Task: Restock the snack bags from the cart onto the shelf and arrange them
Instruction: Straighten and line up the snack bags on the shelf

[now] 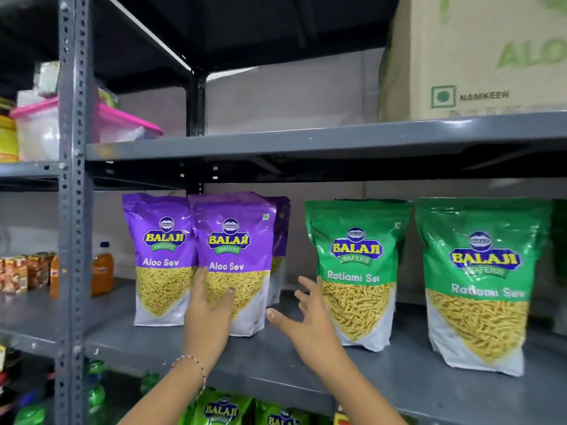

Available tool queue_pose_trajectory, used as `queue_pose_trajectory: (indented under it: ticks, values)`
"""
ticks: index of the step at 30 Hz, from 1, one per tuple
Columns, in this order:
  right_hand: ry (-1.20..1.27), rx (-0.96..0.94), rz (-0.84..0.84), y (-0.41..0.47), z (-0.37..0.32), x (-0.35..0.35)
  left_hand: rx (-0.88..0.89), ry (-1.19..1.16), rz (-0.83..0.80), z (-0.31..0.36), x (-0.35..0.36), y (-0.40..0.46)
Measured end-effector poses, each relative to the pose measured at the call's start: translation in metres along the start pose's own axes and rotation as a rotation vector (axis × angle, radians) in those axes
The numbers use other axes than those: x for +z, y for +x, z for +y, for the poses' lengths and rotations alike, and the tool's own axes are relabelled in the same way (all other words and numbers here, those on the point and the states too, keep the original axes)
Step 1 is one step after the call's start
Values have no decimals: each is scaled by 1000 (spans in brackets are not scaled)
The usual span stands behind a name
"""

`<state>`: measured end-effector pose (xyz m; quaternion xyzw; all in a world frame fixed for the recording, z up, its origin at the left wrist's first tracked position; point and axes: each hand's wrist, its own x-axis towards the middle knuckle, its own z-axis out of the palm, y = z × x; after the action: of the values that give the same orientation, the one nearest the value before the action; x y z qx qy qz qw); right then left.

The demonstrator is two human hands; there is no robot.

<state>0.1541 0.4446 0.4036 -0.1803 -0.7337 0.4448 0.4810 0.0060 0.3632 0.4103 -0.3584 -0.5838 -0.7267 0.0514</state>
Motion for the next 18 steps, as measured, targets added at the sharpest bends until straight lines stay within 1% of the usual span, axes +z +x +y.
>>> queue_pose_trajectory:
  ticks: [2, 4, 5, 7, 10, 12, 13, 14, 16, 18]
  values:
    - [78, -72, 89, -21, -4, -34, 113, -158, -55, 25, 29, -29]
    - [122, -126, 196, -37, -10, -72, 105, -294, -181, 47, 65, -57]
    - [127, -150, 261, -43, -13, -94, 49, -376, -253, 59, 86, -72]
    - [128, -189, 400, -53, -18, -139, -116, -517, -385, 76, 132, -99]
    - [80, -209, 649, -62, -15, -211, -328, -536, -529, 91, 194, -133]
    - [23, -146, 748, -63, -6, -253, -430, -554, -563, 94, 224, -145]
    - [16, -87, 752, -64, 1, -275, -483, -589, -562, 96, 236, -152]
    - [20, -11, 717, -64, 8, -292, -551, -637, -542, 97, 246, -159]
    - [52, 125, 593, -65, 21, -310, -668, -728, -486, 90, 258, -168]
    - [71, 212, 449, -69, 33, -315, -728, -723, -469, 84, 270, -177]
